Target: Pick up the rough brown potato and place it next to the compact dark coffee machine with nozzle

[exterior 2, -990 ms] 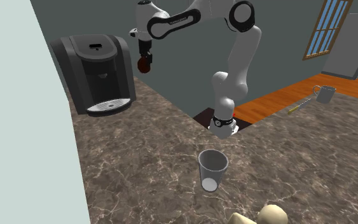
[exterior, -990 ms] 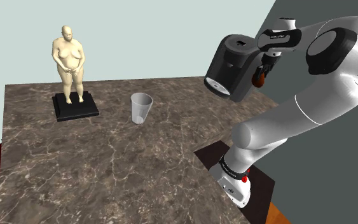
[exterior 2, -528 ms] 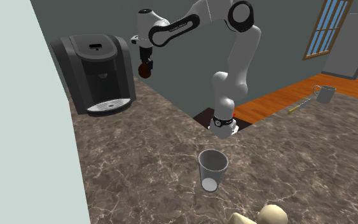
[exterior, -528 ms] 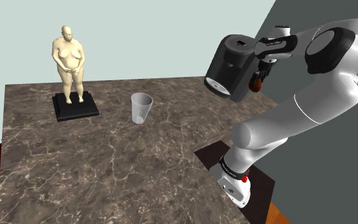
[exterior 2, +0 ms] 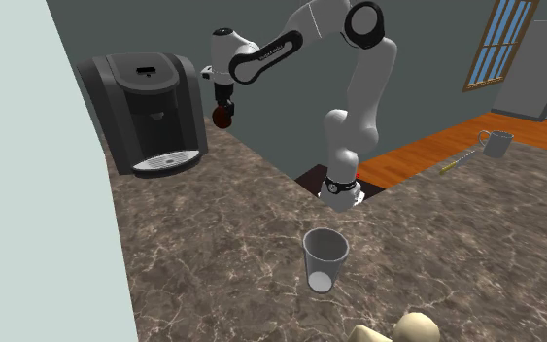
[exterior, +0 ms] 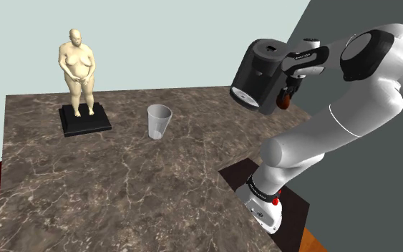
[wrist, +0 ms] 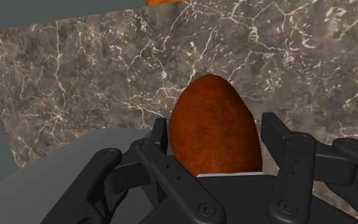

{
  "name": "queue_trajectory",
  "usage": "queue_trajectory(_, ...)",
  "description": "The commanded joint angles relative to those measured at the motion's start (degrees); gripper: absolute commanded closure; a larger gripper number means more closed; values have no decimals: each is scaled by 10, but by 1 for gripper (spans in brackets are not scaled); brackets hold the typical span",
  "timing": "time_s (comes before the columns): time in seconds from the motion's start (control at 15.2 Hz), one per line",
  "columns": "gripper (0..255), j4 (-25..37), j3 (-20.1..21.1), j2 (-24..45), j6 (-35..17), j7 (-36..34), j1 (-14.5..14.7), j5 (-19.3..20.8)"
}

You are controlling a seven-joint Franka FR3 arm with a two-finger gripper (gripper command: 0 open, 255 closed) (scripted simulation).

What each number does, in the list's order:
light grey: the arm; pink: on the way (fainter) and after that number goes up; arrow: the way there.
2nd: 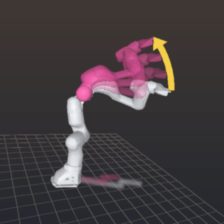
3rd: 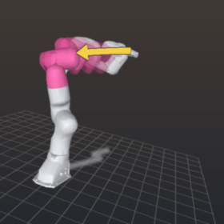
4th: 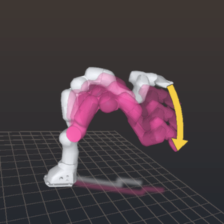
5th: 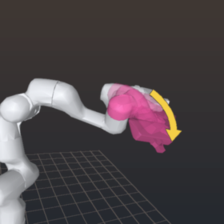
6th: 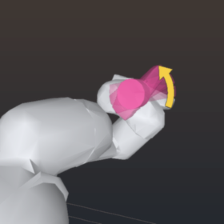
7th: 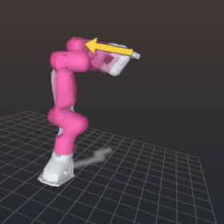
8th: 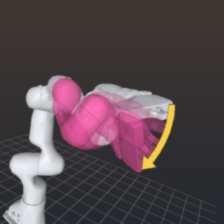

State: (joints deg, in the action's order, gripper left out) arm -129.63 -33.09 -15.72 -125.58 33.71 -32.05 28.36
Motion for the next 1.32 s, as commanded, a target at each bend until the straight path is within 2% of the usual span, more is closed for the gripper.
queue_trajectory(0.0,255,-10,-4,8,-17,-3,-1,1)
queue_trajectory(1.25,255,-85,-32,99,-178,-29,-5,5)
